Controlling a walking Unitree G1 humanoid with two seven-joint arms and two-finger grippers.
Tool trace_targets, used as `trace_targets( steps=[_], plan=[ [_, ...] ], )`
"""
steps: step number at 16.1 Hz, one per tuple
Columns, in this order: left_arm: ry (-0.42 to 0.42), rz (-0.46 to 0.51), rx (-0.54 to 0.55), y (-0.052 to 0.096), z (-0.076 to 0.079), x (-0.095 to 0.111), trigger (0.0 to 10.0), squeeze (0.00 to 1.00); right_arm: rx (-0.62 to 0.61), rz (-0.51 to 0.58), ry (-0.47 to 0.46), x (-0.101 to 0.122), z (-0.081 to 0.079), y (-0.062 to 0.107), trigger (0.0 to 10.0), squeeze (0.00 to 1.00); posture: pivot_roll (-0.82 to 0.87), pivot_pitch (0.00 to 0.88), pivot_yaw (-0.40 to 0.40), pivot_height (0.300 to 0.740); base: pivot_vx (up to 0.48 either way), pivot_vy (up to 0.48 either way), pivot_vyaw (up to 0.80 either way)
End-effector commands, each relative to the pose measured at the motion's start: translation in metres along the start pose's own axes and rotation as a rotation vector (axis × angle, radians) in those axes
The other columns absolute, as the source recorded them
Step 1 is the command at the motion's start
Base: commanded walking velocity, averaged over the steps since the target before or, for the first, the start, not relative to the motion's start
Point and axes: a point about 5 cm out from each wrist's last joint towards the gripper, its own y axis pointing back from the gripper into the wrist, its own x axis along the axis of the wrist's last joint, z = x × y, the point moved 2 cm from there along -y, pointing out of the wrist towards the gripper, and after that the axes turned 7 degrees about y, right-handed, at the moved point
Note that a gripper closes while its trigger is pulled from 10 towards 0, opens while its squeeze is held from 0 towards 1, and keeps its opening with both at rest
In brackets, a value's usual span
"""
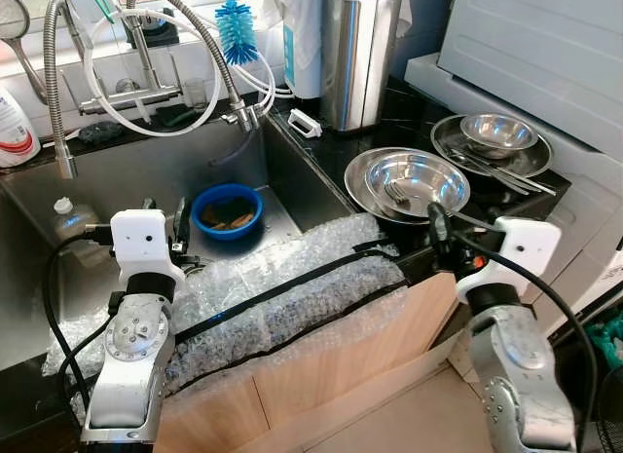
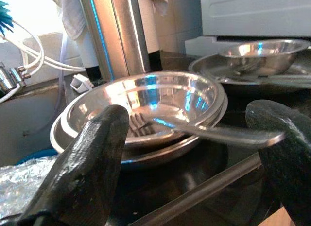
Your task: Kitchen organization
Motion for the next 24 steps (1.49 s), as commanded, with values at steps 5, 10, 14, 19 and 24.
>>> trace_targets(
  steps=[5, 10, 14, 19, 24],
  plan=[
    [-0.011, -0.001, -0.009, 0.0047, 0.0014, -0.0023, 10.0, 0.0, 0.001, 0.028, -0.01, 0.0043, -0.0021, -0.0057, 10.0, 0.0, -0.05, 0.008, 0.015, 0.74, 0.0, 0.0, 0.0],
    [-0.013, -0.003, -0.015, 0.0049, 0.0026, -0.003, 10.0, 0.0, 0.0, 0.029, -0.008, 0.0038, -0.0027, -0.0062, 2.1, 0.0, -0.05, 0.007, 0.013, 0.74, 0.0, 0.0, 0.0],
    [-0.016, -0.006, -0.018, 0.005, 0.0028, -0.0034, 10.0, 0.0, -0.006, 0.026, -0.004, 0.0034, -0.0025, -0.0063, 10.0, 0.0, -0.05, 0.008, 0.014, 0.74, 0.0, 0.0, 0.0],
    [-0.017, -0.007, -0.022, 0.0046, 0.0039, -0.0035, 10.0, 0.0, -0.011, 0.016, -0.001, 0.0012, -0.0022, -0.0065, 10.0, 0.0, -0.05, 0.008, 0.014, 0.74, 0.0, 0.0, 0.0],
    [-0.021, -0.01, -0.023, 0.0049, 0.0042, -0.0044, 10.0, 0.0, -0.001, 0.024, -0.006, 0.0019, -0.0044, -0.0073, 0.0, 0.0, -0.05, 0.008, 0.015, 0.74, 0.0, 0.0, 0.0]
  ],
)
